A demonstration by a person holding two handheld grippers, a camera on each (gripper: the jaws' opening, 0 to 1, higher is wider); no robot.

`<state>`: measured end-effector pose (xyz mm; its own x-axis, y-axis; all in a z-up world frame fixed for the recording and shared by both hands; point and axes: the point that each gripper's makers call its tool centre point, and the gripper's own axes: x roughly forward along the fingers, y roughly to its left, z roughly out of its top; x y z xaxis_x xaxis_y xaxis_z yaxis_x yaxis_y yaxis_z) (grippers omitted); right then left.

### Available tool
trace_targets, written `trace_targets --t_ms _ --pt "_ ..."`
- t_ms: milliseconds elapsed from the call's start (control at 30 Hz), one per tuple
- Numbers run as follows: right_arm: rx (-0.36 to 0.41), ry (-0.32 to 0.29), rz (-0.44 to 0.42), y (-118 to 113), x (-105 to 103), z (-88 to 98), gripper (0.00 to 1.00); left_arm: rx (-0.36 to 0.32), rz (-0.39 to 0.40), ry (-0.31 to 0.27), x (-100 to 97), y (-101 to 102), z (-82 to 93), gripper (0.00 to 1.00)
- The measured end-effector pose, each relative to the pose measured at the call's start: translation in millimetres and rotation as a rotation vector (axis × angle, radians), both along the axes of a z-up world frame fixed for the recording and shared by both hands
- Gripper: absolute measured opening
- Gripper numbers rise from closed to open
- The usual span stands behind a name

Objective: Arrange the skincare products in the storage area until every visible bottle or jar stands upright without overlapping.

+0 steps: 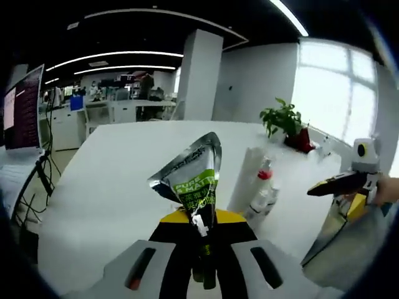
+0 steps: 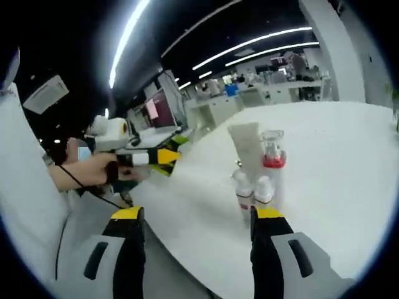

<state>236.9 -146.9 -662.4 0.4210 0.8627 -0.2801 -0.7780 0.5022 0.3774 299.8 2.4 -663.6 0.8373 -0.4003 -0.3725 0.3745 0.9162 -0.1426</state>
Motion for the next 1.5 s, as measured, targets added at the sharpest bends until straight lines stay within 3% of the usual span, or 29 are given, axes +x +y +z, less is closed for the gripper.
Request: trace_targets --t_ms 167,267,367,500,633,800,900,933,1000,1067,1200,1400,1500 --pt "0.208 0.032 0.023 29.2 6.0 37.6 0.64 0.030 -0.113 -0.047 -23.1 -28.3 16.4 0.05" --pt "0.318 0.074 0.011 39.5 17.7 53.3 0.62 -0.016 -0.177 -0.063 -40.3 -43.6 25.5 0.05" --pt "0.399 0.109 0.008 50.1 24.6 64.0 0.60 0.004 -0.233 -0.080 -55.5 -54.8 30.1 0.05" --pt "0.404 0.150 0.049 64.5 18.9 62.5 0.42 -0.024 -0.249 -0.086 -67.8 -59.6 35.2 0.05" --pt "0.435 0.157 0.045 69.3 15.1 67.7 0.40 -0.034 -0.245 -0.102 -72.0 -62.4 43.0 0.05" --pt "0.504 0.183 0.013 72.0 15.4 74.4 0.26 0.025 -0.269 -0.111 -72.5 -65.6 40.3 0.05" --pt "0.499 0.196 -0.012 70.8 16.5 67.8 0.18 0.059 -0.268 -0.123 -74.1 -70.6 42.1 0.06" --pt "0.519 0.217 -0.022 70.8 14.4 67.4 0.17 0.080 -0.262 -0.130 -73.3 -69.8 42.1 0.06" --pt "0.537 0.198 -0.032 69.3 12.2 68.6 0.14 0.078 -0.271 -0.128 -74.2 -71.1 42.0 0.06" --pt "0.571 0.274 -0.057 68.3 12.1 67.0 0.12 0.072 -0.280 -0.123 -75.3 -72.5 41.1 0.07" --pt "0.586 0.312 -0.068 65.3 11.6 65.2 0.09 0.085 -0.296 -0.135 -76.8 -75.7 41.2 0.16" --pt "0.649 0.373 -0.072 58.4 8.7 68.6 0.07 0.009 -0.279 -0.128 -77.1 -73.6 45.8 0.26" --pt "0.668 0.372 -0.062 56.8 7.1 72.6 0.06 -0.034 -0.294 -0.117 -80.1 -74.3 48.7 0.29"
